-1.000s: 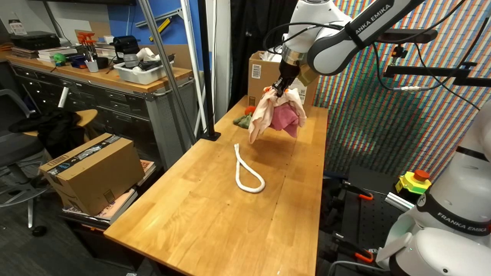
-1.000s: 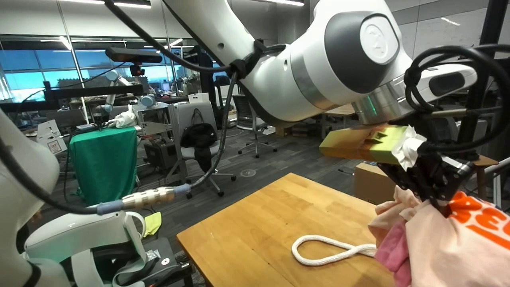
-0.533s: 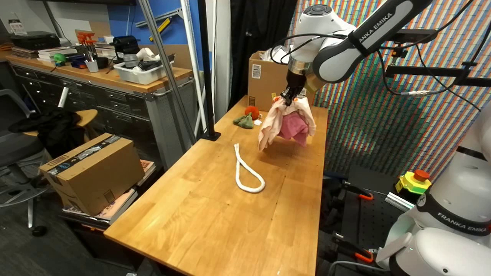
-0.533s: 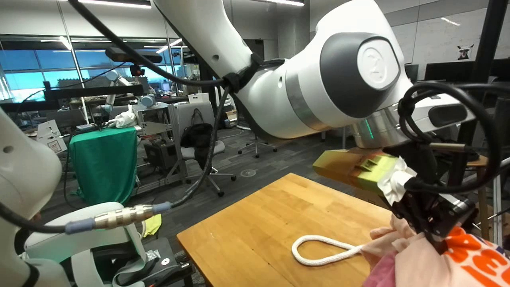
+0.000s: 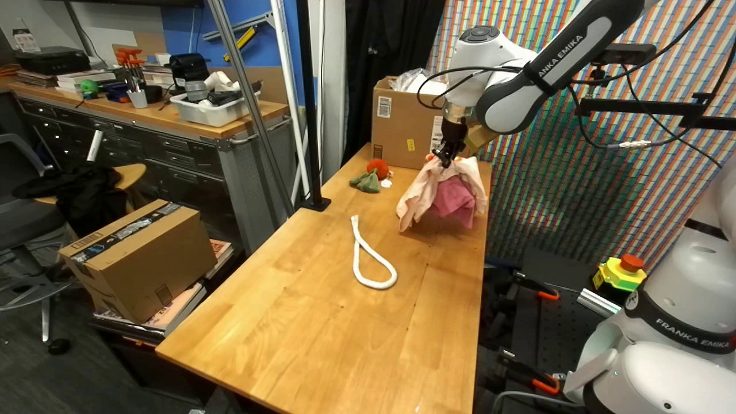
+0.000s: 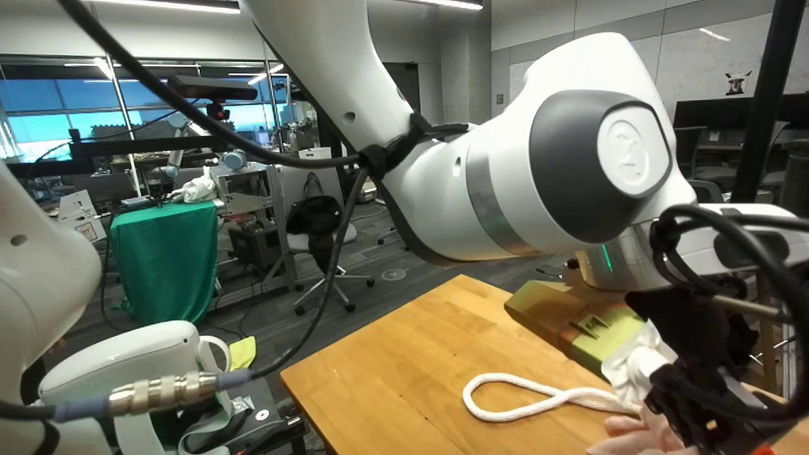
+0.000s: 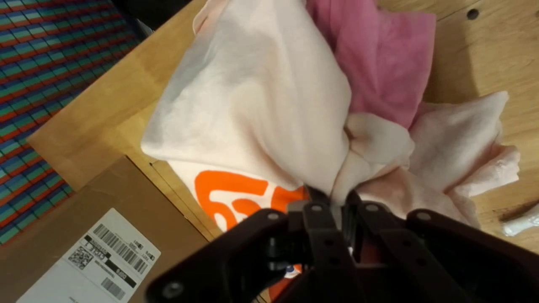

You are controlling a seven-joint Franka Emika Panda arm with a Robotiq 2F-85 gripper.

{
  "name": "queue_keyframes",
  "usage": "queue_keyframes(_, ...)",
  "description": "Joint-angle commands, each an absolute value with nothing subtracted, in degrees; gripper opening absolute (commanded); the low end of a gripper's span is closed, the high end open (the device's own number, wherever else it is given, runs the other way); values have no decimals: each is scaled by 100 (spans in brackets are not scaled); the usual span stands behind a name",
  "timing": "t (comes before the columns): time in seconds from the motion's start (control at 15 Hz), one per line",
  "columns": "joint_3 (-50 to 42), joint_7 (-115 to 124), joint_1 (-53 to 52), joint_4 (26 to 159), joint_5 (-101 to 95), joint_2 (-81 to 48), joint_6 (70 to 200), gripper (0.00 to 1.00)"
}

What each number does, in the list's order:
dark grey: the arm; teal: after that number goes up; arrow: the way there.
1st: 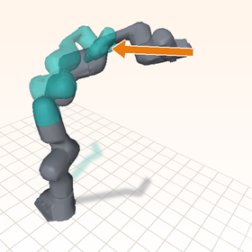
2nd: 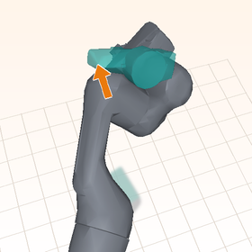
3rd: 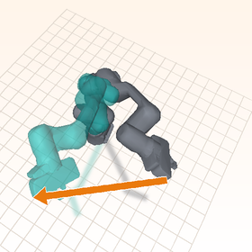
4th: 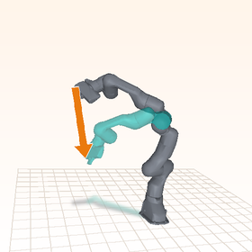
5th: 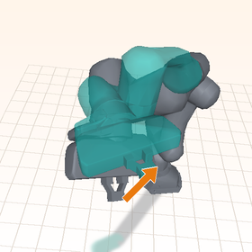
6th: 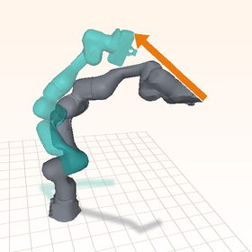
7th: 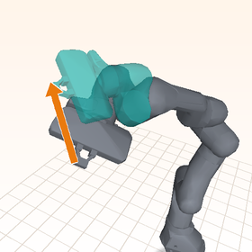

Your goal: Move the radish to the right, move the pink and peach shirts to the right, move the peach shirt to the left

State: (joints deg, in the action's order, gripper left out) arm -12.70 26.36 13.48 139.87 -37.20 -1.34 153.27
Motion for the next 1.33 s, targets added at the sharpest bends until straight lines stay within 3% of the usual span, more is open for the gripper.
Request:
queue_keyframes(0.0,-1469,3008,1391,13806,-3995,-404,15346,3)
queue_keyframes(0.47,-1644,3072,1226,13584,-3886,-827,15379,3)
queue_keyframes(0.53,-1651,3077,1202,13568,-3871,-871,15392,36)
queue_keyframes(0.67,-1661,3062,1166,13551,-3817,-902,15402,44)
queue_keyframes(1.13,-1682,3096,1072,13520,-3782,-848,15303,97)
queue_keyframes(1.27,-1608,2878,1081,13588,-3561,-797,15340,100)
